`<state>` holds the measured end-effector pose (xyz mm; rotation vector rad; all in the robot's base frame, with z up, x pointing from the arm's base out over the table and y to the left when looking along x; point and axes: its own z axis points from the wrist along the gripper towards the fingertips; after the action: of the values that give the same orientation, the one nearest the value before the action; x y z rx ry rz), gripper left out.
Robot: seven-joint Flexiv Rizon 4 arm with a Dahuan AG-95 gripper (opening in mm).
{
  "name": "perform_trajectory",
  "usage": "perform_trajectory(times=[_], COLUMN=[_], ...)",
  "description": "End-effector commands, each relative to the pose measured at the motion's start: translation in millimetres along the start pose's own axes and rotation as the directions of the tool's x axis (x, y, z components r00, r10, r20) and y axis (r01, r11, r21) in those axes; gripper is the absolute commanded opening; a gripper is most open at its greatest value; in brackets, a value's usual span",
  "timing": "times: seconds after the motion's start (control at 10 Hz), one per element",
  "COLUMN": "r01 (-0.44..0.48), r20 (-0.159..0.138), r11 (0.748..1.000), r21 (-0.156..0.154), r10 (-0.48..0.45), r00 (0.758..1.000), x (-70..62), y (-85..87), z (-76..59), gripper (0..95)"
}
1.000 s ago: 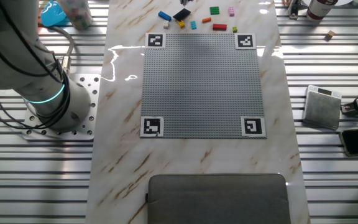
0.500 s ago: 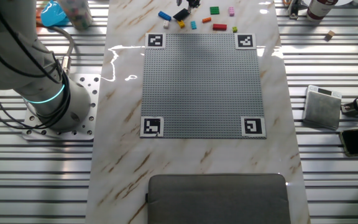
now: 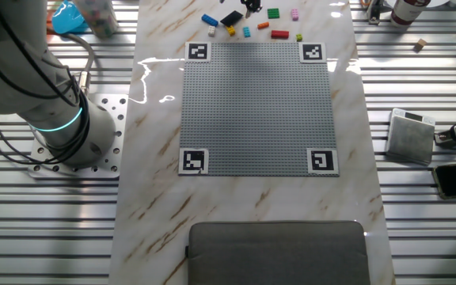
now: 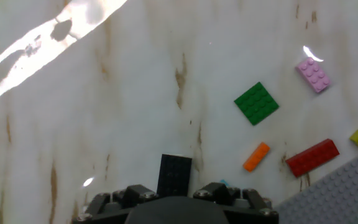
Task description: Build with small Lego blocks
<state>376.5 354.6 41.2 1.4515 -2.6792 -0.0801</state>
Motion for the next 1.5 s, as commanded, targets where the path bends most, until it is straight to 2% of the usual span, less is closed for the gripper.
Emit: perform_trajectory(times=[0.1,0.5,0.6,0.8,0.9,1.0,1.2,1.5], r01=[-0.021,-0.054,-0.057,-0.065,-0.073,-0.084,-0.102,-0.155], r20=[0.002,0.008,0.015,0.018,0.007,0.009,0.014,0.017], r11=[1.000,0.999,0.998,0.998,0.997,0.996,0.995,0.988], r21=[-0.001,0.001,-0.004,-0.004,0.002,0.000,-0.004,0.008], r10=[0.021,0.054,0.057,0.065,0.073,0.084,0.102,0.155], r00=[1.000,0.998,0.998,0.998,0.997,0.996,0.995,0.988], x=[-0.1,-0.1,-0.1,-0.1,-0.1,-0.1,-0.1,-0.1], y=[0.5,0.5,0.5,0.5,0.5,0.5,0.5,0.5], z=[-0.3,-0.3,-0.3,-0.3,-0.3,-0.3,-0.3,-0.3], gripper=[76.0,76.0,95.0,95.0,95.0,76.0,76.0,76.0])
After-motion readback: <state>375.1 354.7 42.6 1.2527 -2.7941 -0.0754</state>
